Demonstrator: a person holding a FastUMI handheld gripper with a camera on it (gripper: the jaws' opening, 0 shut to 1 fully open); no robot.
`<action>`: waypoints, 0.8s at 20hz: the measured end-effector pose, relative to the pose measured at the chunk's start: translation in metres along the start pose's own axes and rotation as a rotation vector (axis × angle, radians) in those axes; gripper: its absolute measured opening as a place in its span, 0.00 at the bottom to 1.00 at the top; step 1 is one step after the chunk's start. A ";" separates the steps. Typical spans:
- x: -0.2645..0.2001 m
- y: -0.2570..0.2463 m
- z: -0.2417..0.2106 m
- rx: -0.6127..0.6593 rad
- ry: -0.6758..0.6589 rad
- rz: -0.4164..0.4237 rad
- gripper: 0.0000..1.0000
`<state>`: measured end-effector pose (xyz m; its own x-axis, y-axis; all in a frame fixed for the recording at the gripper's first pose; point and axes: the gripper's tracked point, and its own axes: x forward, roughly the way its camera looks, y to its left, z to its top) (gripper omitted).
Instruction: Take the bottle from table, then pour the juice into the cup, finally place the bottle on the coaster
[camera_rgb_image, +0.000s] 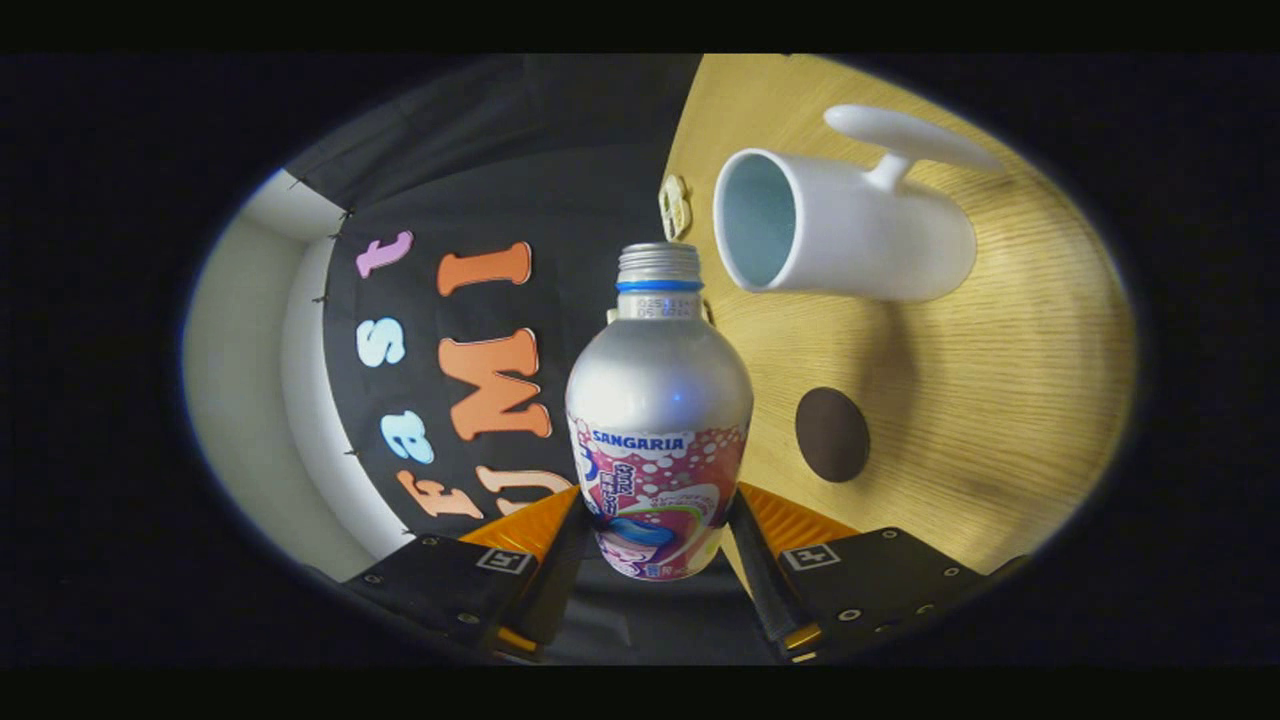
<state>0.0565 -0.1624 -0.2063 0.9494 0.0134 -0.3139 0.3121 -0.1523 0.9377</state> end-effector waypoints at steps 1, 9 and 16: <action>-0.002 0.001 -0.001 0.020 0.003 0.006 0.76; -0.004 0.002 0.002 0.105 0.006 0.005 0.75; -0.005 0.016 0.010 0.171 0.001 0.026 0.76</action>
<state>0.0568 -0.1752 -0.1915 0.9571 0.0082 -0.2897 0.2771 -0.3185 0.9065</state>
